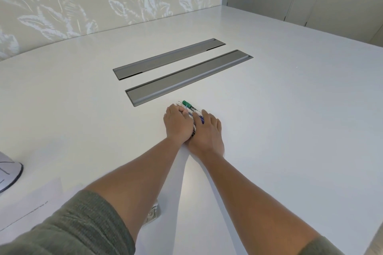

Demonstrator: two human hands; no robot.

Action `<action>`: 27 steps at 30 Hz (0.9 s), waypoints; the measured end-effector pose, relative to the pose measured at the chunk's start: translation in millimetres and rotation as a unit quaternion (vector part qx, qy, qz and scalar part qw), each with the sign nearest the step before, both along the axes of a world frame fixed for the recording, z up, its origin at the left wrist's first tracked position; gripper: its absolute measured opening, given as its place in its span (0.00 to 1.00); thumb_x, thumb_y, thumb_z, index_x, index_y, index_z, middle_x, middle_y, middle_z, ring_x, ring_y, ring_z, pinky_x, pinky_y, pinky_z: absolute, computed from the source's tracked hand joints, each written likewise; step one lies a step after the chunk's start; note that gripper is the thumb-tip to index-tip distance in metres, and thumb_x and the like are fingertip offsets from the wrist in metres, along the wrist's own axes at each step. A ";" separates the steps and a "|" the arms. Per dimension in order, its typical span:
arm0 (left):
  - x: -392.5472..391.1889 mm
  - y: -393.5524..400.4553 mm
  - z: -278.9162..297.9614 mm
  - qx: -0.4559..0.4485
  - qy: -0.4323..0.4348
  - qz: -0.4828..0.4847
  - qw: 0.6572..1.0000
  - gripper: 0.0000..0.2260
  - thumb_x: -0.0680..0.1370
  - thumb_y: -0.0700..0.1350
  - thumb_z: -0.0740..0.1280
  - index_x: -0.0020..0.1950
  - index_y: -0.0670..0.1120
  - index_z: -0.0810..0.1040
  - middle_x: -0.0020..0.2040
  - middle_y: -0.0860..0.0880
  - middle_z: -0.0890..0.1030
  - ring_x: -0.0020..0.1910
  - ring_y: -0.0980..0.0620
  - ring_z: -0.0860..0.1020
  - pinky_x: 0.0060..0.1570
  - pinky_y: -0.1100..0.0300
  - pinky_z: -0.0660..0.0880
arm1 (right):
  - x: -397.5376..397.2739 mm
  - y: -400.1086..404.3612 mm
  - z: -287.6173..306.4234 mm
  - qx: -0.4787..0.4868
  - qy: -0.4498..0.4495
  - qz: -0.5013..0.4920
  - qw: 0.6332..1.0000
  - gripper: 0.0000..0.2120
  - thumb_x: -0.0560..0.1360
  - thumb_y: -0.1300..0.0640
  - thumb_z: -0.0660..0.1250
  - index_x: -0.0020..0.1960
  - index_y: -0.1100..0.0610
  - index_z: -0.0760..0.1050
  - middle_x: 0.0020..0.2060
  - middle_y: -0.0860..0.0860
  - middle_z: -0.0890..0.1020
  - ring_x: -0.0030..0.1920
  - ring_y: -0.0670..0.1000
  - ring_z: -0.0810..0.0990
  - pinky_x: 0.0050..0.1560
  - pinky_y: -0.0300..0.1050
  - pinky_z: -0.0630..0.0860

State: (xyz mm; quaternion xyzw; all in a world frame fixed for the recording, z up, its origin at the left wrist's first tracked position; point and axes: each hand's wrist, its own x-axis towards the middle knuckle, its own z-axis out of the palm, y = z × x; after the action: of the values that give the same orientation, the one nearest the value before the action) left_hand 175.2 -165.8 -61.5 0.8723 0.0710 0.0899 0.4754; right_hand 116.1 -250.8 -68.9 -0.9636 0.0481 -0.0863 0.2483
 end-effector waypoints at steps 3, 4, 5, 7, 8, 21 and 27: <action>16.0 -1.9 0.3 -0.009 -0.004 0.002 1.000 0.04 0.80 0.41 0.59 0.50 0.45 0.73 0.53 0.51 0.72 0.59 0.46 0.72 0.63 0.50 0.70 | 14.7 -1.3 0.6 -0.007 0.002 -0.004 1.000 0.32 0.74 0.46 0.63 0.77 0.47 0.59 0.77 0.50 0.58 0.72 0.51 0.49 0.75 0.52 0.55; 21.6 -2.1 0.6 -0.014 -0.005 0.001 1.000 0.04 0.80 0.41 0.59 0.51 0.44 0.74 0.54 0.51 0.72 0.59 0.46 0.73 0.63 0.50 0.71 | 19.4 -1.1 0.8 -0.012 -0.001 -0.009 1.000 0.32 0.74 0.47 0.62 0.77 0.47 0.60 0.77 0.50 0.59 0.73 0.53 0.51 0.75 0.52 0.54; 27.3 -2.0 0.9 -0.022 -0.006 -0.001 1.000 0.05 0.80 0.41 0.59 0.51 0.43 0.75 0.54 0.50 0.74 0.59 0.46 0.74 0.62 0.49 0.71 | 24.4 -0.9 1.1 -0.022 -0.005 -0.014 1.000 0.31 0.74 0.48 0.62 0.76 0.47 0.61 0.77 0.51 0.60 0.74 0.54 0.53 0.75 0.52 0.53; 38.4 -1.5 1.3 -0.037 -0.004 -0.008 0.999 0.07 0.80 0.41 0.59 0.51 0.42 0.77 0.56 0.46 0.78 0.58 0.45 0.76 0.61 0.47 0.73 | 34.2 -1.1 1.8 -0.047 -0.013 -0.026 0.998 0.30 0.73 0.49 0.61 0.75 0.48 0.62 0.76 0.51 0.62 0.74 0.55 0.58 0.74 0.52 0.54; 43.7 -1.3 1.1 -0.041 -0.001 -0.013 0.999 0.08 0.80 0.41 0.59 0.52 0.41 0.77 0.56 0.45 0.79 0.57 0.44 0.77 0.61 0.46 0.73 | 38.8 -1.2 1.8 -0.056 -0.017 -0.032 0.998 0.30 0.73 0.49 0.61 0.75 0.48 0.63 0.75 0.51 0.63 0.73 0.55 0.59 0.73 0.51 0.55; 62.8 12.9 -3.4 -0.101 -0.030 0.052 0.993 0.03 0.81 0.45 0.63 0.50 0.48 0.75 0.57 0.51 0.75 0.50 0.58 0.73 0.53 0.63 0.66 | 77.5 -2.4 -1.8 -0.061 -0.045 -0.095 0.993 0.29 0.75 0.35 0.57 0.70 0.50 0.69 0.72 0.52 0.69 0.68 0.57 0.65 0.68 0.53 0.60; 51.8 31.1 -11.4 0.004 -0.041 0.075 0.996 0.04 0.78 0.47 0.66 0.49 0.48 0.79 0.55 0.52 0.73 0.52 0.52 0.78 0.58 0.57 0.72 | 74.5 -2.3 -2.6 -0.037 -0.064 -0.099 0.992 0.31 0.74 0.33 0.59 0.70 0.50 0.70 0.72 0.52 0.69 0.69 0.56 0.66 0.69 0.51 0.59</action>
State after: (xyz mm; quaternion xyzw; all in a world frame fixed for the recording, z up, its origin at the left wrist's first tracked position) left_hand 227.0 -134.7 -72.9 0.8620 0.1165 0.1610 0.4664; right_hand 190.6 -253.2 -71.5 -0.9552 0.1240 -0.1742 0.2048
